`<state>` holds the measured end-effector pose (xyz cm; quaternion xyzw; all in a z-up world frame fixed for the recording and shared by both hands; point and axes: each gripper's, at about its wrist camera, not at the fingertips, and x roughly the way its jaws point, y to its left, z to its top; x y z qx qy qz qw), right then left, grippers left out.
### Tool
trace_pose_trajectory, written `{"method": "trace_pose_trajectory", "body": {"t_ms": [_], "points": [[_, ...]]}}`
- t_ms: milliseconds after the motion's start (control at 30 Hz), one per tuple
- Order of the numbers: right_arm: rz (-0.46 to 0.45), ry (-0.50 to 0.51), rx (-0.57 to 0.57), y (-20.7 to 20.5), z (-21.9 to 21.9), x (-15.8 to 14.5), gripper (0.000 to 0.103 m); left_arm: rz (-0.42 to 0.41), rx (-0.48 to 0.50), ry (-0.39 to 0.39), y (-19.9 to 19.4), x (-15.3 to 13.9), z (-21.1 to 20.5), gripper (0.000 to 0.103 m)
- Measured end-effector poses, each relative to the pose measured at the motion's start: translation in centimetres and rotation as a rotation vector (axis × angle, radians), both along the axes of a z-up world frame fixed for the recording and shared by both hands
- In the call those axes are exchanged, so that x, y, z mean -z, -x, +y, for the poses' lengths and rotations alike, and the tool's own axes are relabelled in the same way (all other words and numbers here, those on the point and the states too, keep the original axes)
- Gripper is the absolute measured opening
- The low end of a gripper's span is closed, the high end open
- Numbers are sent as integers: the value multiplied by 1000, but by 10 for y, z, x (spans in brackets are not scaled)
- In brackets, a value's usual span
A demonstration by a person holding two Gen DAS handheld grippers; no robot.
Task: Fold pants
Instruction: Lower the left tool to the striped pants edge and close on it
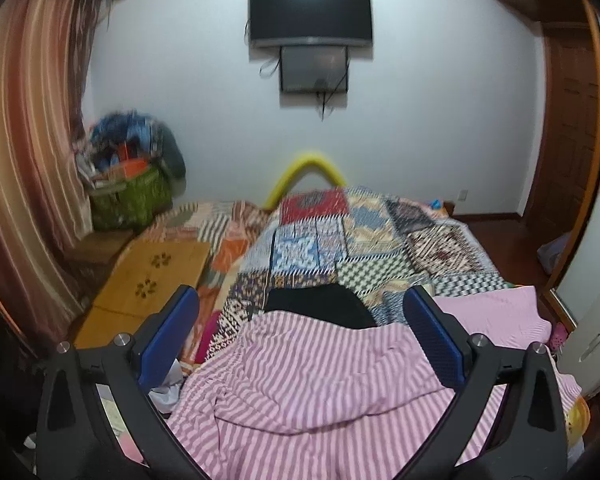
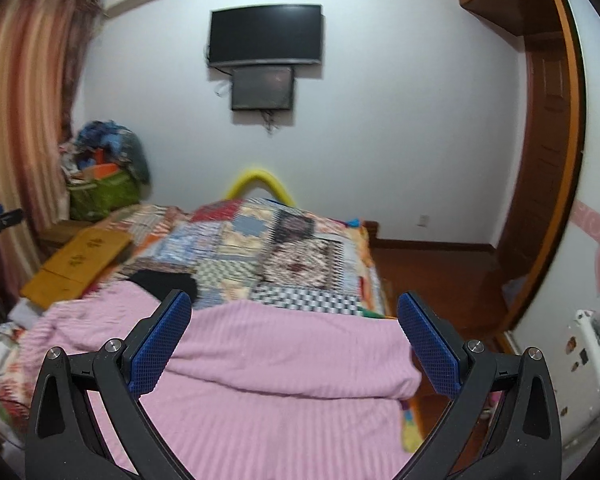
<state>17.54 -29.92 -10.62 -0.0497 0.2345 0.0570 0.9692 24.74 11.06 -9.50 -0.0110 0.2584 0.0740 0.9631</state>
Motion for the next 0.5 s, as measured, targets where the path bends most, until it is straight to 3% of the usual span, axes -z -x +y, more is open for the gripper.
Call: {"method": "trace_pose_trajectory", "body": {"t_ms": [267, 500], "points": [[84, 73, 110, -64, -48, 35, 103, 168, -74, -51, -113, 79, 48, 103], [197, 56, 184, -123, -97, 84, 103, 338, -141, 48, -188, 162, 101, 103]]}}
